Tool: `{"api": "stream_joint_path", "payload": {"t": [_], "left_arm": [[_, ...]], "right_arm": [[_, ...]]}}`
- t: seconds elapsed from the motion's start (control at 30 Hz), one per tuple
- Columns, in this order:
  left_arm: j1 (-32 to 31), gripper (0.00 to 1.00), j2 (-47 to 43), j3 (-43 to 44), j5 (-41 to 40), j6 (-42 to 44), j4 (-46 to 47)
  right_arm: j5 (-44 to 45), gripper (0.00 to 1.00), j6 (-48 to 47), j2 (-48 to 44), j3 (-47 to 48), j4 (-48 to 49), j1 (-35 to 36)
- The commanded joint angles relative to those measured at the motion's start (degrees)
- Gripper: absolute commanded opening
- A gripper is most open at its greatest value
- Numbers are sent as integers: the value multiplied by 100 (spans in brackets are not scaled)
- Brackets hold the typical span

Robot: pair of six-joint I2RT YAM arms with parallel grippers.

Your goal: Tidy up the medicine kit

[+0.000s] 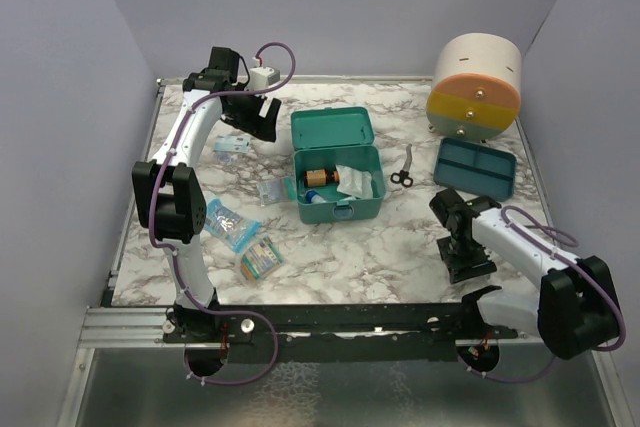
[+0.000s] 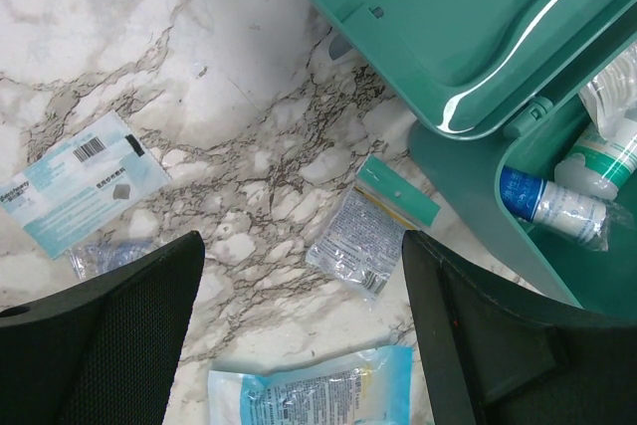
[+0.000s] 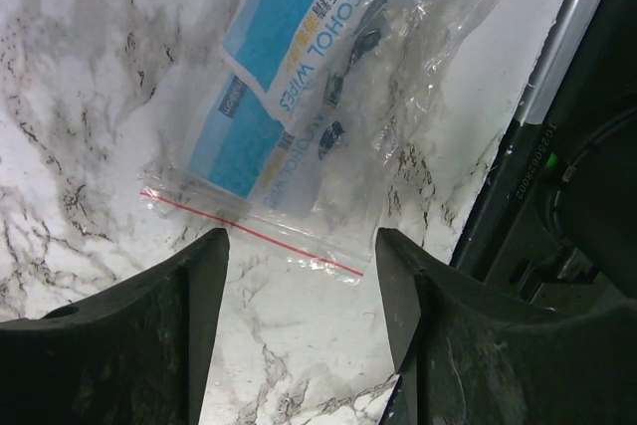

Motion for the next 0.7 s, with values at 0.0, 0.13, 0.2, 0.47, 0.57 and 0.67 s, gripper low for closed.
{"api": "stream_joint_path", "payload": {"t": [0.0,0.13,0.2,0.47,0.57,0.67], "left_arm": [[39,82,-229,-47,112,12,-33],[39,82,-252,-73,83,14,-38],[39,83,-256,-97,71,13,-39],[39,82,-253,-133,22,44,-54],[39,82,-231,-124,25,31,-58],[39,82,-221,-127,28,32,-63]], "right_arm": [[146,56,87,192,40,176,-71],[126,52,-8,363,59,306,-145],[118,47,-77,459,58,388,-192],[41,34,-208,635,12,565,-280],[-18,32,-220,635,-49,628,-296],[-82,44,-182,635,-81,585,-303]]}}
